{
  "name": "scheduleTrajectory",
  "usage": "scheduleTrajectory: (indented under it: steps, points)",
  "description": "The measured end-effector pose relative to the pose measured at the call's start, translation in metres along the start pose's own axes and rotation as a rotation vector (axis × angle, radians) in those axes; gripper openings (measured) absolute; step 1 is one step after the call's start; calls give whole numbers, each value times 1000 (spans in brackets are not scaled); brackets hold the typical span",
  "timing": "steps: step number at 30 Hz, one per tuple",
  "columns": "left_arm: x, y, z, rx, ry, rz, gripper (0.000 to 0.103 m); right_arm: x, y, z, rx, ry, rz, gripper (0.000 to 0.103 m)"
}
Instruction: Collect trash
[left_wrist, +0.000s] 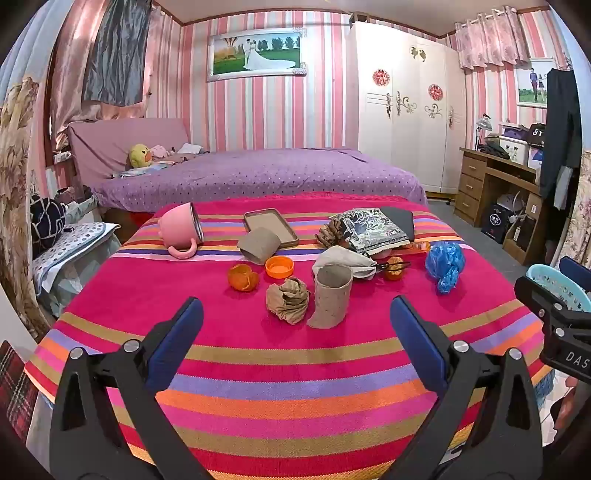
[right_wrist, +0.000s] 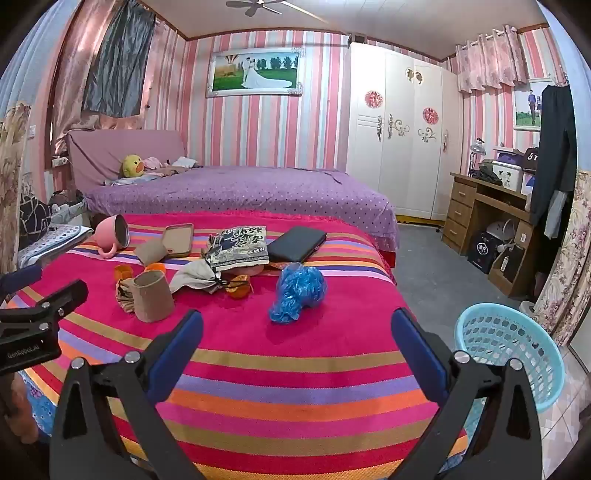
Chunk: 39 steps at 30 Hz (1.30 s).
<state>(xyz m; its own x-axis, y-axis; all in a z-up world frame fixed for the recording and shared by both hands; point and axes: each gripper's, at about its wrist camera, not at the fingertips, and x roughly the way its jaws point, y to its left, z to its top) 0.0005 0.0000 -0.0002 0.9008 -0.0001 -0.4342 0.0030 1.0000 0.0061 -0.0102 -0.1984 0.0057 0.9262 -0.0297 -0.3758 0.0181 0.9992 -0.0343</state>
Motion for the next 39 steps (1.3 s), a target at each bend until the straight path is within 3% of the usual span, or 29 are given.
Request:
scheduleTrajectory:
  steps: [39]
  points:
    - [2, 2, -4, -4, -4, 3, 98, -1, -2, 2, -6, -9, -8, 99]
